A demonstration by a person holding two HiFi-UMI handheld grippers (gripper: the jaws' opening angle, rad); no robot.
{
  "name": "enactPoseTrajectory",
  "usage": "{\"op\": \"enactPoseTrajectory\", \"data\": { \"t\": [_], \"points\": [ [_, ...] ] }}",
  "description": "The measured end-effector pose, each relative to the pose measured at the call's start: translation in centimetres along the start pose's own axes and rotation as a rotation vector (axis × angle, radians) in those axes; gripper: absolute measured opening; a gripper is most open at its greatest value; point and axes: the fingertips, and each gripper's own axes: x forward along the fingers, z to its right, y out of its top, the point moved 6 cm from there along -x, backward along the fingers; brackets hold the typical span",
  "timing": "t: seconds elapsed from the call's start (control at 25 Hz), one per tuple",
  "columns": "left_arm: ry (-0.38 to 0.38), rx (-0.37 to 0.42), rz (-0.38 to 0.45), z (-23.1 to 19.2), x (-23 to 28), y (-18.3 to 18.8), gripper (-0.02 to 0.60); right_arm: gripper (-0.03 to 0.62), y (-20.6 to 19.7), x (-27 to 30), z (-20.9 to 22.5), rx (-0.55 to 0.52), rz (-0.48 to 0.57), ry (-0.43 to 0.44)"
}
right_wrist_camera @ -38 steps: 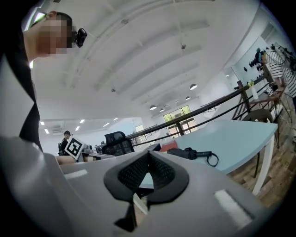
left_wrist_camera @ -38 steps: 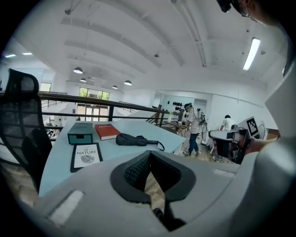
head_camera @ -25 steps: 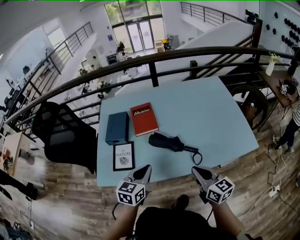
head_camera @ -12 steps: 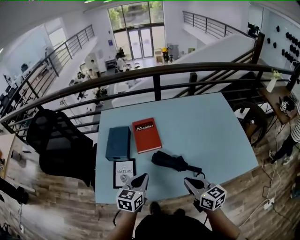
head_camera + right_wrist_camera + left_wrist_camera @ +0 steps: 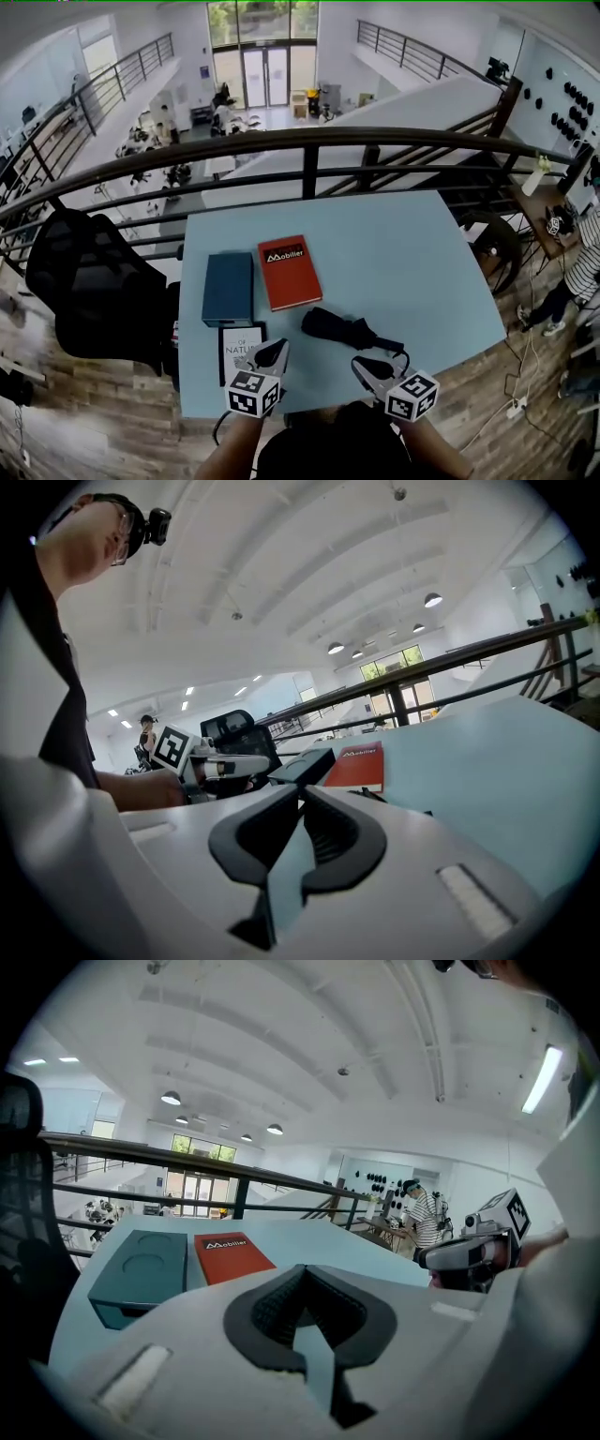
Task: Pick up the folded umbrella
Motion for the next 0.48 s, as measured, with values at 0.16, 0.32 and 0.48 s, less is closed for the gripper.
{"op": "enactPoseTrajectory", "data": {
  "t": [0.16, 0.32, 0.48],
  "points": [
    [-0.010, -0.023, -0.006, -0.8, 2.3, 0.1, 0.000, 0.056, 1.1, 0.7, 2.9, -0.028, -0.016, -0.014],
    [0.009, -0.062, -0.033, -0.5, 4.0, -0.1, 0.000, 0.126, 1.8, 1.5, 6.0, -0.051, -0.102, 0.002],
    [0.031, -0.082, -0.055, -0.2, 5.9, -0.8, 0.000, 0.203, 1.3, 3.2, 9.4, -0.124, -0.217, 0.032]
  ]
}}
